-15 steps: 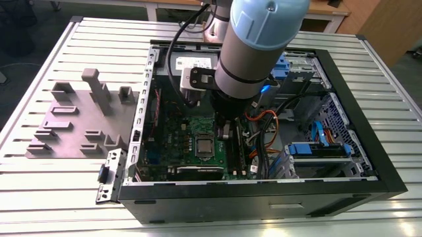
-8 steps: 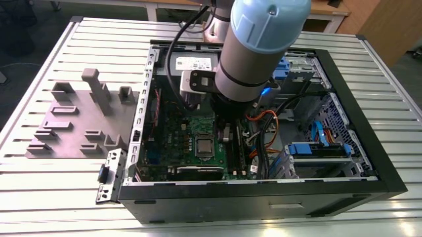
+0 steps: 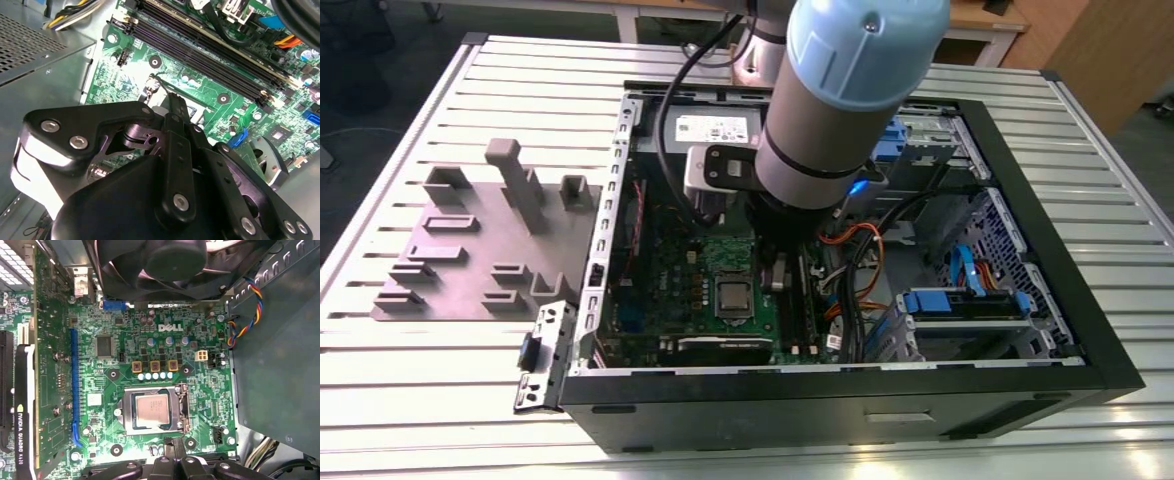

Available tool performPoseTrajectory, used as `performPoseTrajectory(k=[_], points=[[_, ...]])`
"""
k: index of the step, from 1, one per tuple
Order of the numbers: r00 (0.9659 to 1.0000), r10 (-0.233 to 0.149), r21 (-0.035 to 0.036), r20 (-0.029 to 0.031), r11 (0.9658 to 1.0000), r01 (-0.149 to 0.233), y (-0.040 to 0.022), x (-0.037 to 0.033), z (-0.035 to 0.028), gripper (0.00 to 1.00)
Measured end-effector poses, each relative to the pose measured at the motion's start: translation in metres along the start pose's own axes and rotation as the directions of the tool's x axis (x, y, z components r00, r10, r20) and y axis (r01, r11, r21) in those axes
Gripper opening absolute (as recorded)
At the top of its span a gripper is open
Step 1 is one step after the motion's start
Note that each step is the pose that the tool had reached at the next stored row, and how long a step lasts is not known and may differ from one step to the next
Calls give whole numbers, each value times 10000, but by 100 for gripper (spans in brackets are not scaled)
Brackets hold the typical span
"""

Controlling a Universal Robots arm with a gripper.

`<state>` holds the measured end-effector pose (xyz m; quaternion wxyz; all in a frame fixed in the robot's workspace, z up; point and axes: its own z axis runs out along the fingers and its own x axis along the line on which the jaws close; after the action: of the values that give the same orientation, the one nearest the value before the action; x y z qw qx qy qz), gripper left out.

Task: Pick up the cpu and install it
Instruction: 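Close the cpu cover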

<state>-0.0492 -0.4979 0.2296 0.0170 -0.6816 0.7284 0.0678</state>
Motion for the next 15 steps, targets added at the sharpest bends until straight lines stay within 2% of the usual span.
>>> performPoseTrajectory(k=[7,15], points=[[10000,2,3,-35,10000,-2,-5,51,29,11],[10000,6,5,-76,10000,-6,-11,115,31,11]])
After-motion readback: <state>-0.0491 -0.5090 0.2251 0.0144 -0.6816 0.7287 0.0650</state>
